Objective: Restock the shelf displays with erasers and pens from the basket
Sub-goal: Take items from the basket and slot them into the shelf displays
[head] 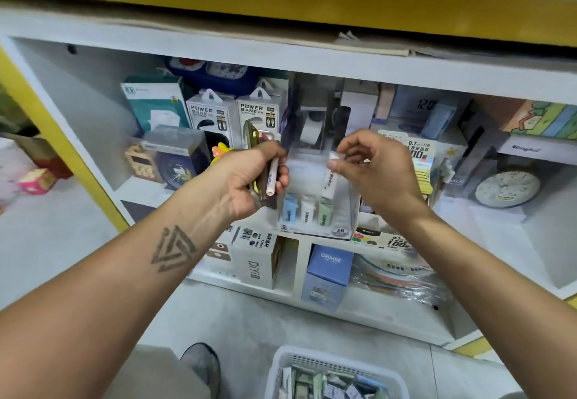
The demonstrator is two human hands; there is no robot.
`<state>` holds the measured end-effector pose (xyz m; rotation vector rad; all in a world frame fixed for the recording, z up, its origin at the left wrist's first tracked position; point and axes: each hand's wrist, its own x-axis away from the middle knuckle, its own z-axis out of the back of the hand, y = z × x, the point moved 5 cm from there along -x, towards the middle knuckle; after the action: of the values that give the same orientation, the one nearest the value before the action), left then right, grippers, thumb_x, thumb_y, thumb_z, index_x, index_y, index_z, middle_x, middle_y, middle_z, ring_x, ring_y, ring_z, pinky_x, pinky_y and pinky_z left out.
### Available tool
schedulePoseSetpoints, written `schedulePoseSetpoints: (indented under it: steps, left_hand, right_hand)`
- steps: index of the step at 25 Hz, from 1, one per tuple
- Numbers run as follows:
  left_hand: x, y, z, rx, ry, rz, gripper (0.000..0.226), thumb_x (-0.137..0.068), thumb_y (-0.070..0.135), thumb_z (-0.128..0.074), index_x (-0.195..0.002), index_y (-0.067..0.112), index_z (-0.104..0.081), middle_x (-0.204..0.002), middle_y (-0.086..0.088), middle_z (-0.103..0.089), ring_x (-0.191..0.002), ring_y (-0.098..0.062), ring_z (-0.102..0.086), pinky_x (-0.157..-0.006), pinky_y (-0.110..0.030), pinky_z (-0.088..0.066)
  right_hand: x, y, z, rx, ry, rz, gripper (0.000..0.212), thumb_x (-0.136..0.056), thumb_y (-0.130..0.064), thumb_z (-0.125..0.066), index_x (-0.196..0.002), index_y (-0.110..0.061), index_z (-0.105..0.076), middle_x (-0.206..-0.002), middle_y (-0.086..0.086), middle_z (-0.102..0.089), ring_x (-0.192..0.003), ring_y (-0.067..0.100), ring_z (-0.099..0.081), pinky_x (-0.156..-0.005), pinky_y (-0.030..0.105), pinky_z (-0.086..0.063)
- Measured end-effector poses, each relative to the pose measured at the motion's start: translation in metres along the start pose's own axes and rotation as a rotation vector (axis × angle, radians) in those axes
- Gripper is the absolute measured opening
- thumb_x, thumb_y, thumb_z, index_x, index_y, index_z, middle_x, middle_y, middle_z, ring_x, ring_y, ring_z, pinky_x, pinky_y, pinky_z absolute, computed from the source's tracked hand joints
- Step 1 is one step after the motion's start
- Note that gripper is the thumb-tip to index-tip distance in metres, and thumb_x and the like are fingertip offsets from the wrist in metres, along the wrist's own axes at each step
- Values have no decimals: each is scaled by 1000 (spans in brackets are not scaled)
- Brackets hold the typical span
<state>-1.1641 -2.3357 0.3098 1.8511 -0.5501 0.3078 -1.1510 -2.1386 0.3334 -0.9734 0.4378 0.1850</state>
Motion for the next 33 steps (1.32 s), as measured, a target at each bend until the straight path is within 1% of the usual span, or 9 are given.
schedulePoseSetpoints:
  steps: [3, 6, 10, 18, 24, 26, 29, 30, 33]
  left_hand:
    - [1, 1, 6, -1, 18, -15, 18, -92, 14, -55, -75, 9, -58, -55, -5, -53, -41, -14, -50, -36, -16, -39]
    - [1, 0, 9, -39, 35, -24, 20, -93, 14, -54, -74, 9, -57, -55, -6, -53, -41, -15, -50, -36, -16, -39]
    - [1, -4, 10, -82, 35, 4, 23, -93, 13, -54, -70, 8, -55, -55, -7, -53, -41, -16, -51, -39, -15, -40]
    - [3, -6, 9, -106, 36, 6, 21, -93, 14, -56, -73, 8, -57, -56, -7, -54, -42, -16, -52, -40, -15, -40]
    - [4, -8, 6, -135, 2, 20, 17, -94, 17, -59, -80, 7, -60, -59, -7, -56, -44, -15, -54, -41, -18, -43]
    - [6, -10, -1, -163, -71, 40, 14, -95, 20, -61, -87, 8, -62, -61, -6, -58, -46, -15, -55, -42, -20, -45]
    - [11, -16, -18, -207, -210, 81, 15, -94, 24, -62, -91, 9, -64, -60, -4, -59, -48, -14, -57, -42, -21, -47]
    - [13, -19, -24, -224, -250, 89, 16, -94, 25, -62, -90, 10, -66, -60, -4, -59, -48, -14, -58, -42, -21, -47]
    - [16, -27, -48, -254, -324, 95, 21, -89, 30, -66, -89, 9, -67, -62, -6, -60, -50, -16, -59, -42, -21, -46]
  right_hand:
    - [-3, -3, -11, 202, 3, 109, 16, -85, -20, -78, -100, -22, -72, -86, -9, -70, -79, 2, -65, -75, 14, -53]
    - [1, 5, -33, 347, -115, 182, 13, -88, -14, -75, -100, -12, -73, -88, 2, -74, -78, 13, -67, -78, 31, -56]
    - [4, 16, -50, 309, -204, 181, 13, -87, -10, -76, -99, -12, -74, -85, -2, -74, -74, 3, -64, -75, 17, -54]
    - [6, 18, -58, 304, -219, 227, 4, -86, -8, -76, -89, -9, -75, -78, 2, -74, -67, 10, -63, -67, 28, -53]
    - [1, 14, -57, 449, -388, 232, 19, -93, -4, -64, -105, -9, -78, -104, 2, -76, -95, 16, -69, -90, 28, -53]
    - [-2, 8, -47, 303, -320, 125, 21, -95, -8, -63, -111, -12, -76, -108, -2, -74, -95, 11, -68, -87, 21, -52]
    - [-3, 7, -28, -377, -266, -316, 18, -96, -22, -65, -110, -15, -74, -93, 0, -77, -75, 11, -67, -64, 20, -50]
    - [-1, 6, -23, -532, -279, -385, 18, -95, -22, -66, -108, -12, -74, -87, 5, -76, -71, 14, -66, -61, 21, -49]
    - [7, 6, 4, -665, -247, -441, 17, -90, -9, -70, -105, -3, -73, -76, 9, -71, -63, 14, -62, -58, 21, -49]
